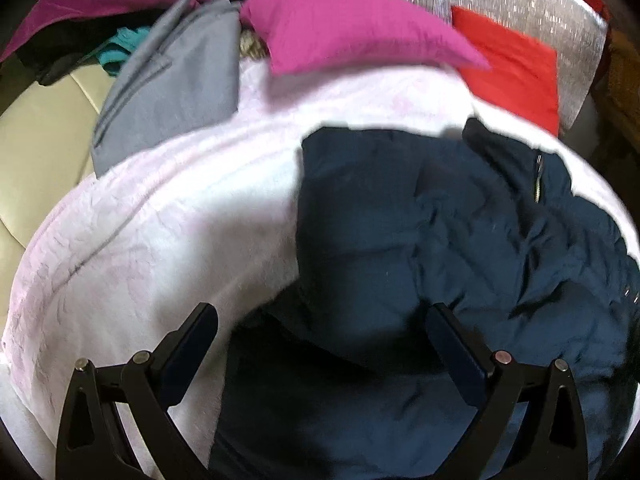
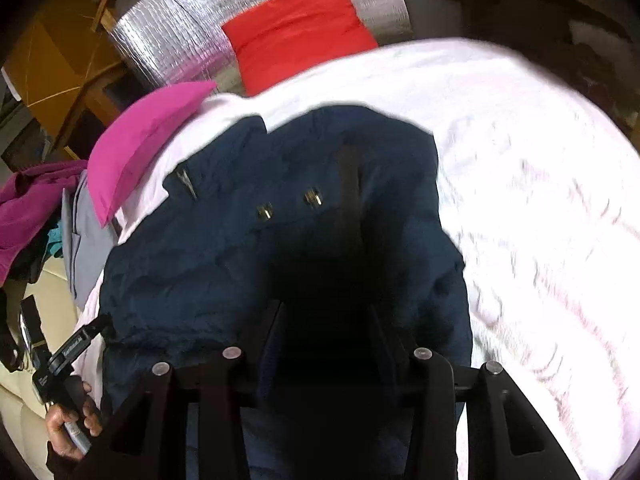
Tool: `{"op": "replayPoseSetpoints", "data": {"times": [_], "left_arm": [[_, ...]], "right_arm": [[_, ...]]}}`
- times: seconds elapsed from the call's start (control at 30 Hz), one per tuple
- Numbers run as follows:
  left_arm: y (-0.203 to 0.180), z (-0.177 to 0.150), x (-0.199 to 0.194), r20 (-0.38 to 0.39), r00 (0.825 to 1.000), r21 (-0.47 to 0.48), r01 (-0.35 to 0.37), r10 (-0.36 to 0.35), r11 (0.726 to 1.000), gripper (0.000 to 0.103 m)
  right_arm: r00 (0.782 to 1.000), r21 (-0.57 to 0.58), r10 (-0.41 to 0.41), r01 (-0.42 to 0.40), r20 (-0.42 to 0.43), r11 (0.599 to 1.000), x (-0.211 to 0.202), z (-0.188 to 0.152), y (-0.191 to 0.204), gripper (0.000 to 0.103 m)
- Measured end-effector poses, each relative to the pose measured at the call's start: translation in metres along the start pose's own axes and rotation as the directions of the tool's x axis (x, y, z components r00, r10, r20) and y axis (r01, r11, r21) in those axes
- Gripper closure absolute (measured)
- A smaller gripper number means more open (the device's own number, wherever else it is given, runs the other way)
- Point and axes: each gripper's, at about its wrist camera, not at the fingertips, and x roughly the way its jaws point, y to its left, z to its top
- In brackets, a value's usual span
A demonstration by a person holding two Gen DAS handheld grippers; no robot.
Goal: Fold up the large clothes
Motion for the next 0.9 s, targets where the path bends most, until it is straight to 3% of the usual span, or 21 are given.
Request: {"op": "replayPoseSetpoints", "data": {"times": [0.07,0.23,0.47,0.6,0.67,0.9], "left_arm": [[0.001,-0.002,0.008,-0.033,0.999,0.0,0.005,-0.005,1.0,0.0],[0.006,0.001,0.003,-0.028,0.999,-0.018,0.021,-0.021,1.0,0.0],[0.009,0.006,-0.014,0.066,0.997,-0.022,0.033,-0.031,0.999,0.0],[0.0,0.002,-0.006,0.03,0.999,0.012,0.021,-0.021,1.0,0.0],[-0.004,-0.001,0.001,0.0,1.0,0.026,0.017,-0.017,1.0,0.0],[-0.007,-0.004,-0.002,0.012,1.0,0.037,0.004,-0.005,0.999,0.0]], "right_arm": [[0.999,0.021,0.014,-0.014,-0.037,1.0,0.012,-0.006,-0.005,0.057],[1.0,0.021,0.022,-0.022,-0.018,1.0,0.004,-0.006,-0.008,0.057],[0.995,-0.002,0.037,-0.037,0.088,0.999,-0.023,-0.005,-0.004,0.057],[0.999,-0.007,0.033,-0.033,0.037,0.999,-0.006,-0.006,0.002,0.057],[0.999,-0.012,0.025,-0.025,-0.028,1.0,0.012,-0.008,0.001,0.054],[0.998,-0.056,0.016,-0.012,0.062,0.998,-0.012,-0.005,0.013,0.05]]}}
